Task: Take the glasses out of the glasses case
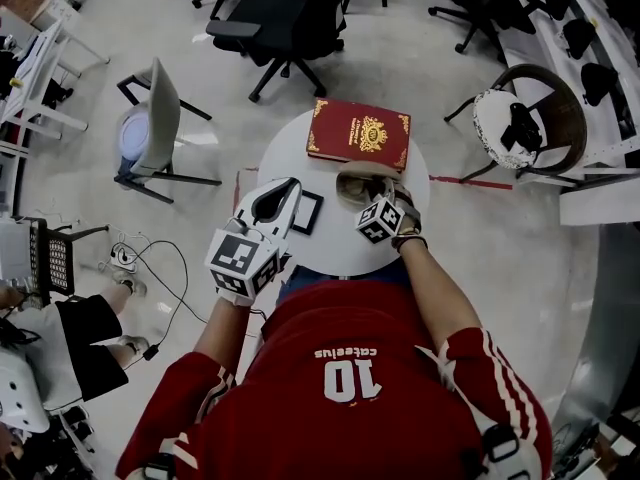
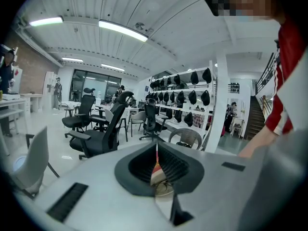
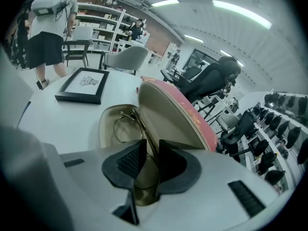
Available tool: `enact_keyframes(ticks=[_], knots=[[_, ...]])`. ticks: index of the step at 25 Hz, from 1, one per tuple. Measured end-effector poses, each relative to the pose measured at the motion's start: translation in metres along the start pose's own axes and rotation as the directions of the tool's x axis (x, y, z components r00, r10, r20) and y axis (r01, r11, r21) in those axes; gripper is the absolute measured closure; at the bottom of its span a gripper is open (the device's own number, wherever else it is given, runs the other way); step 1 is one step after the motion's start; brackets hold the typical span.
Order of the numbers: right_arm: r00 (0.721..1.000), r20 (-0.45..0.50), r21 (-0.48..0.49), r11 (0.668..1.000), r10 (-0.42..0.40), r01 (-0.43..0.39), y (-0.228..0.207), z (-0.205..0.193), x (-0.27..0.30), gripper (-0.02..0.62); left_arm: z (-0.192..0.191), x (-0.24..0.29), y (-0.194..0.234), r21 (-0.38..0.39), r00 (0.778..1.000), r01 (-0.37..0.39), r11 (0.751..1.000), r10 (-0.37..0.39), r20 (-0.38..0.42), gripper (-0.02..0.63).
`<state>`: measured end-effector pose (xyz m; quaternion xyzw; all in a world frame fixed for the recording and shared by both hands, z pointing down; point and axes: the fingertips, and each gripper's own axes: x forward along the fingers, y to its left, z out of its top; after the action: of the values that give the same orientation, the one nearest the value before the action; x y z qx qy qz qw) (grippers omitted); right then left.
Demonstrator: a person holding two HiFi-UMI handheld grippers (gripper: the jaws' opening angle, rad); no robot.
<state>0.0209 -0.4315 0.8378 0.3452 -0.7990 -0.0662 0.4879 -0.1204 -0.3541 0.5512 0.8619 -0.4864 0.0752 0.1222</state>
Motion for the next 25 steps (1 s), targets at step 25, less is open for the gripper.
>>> enact_keyframes(ticks=[25], knots=[[0.998, 0.034, -0.075, 0.996, 0.050, -0.048, 0.003, 0.019, -0.046, 0.568, 0.026, -0.019, -0.019, 0.002, 1.000, 0.025, 1.000, -0.025, -0.016, 0.588]])
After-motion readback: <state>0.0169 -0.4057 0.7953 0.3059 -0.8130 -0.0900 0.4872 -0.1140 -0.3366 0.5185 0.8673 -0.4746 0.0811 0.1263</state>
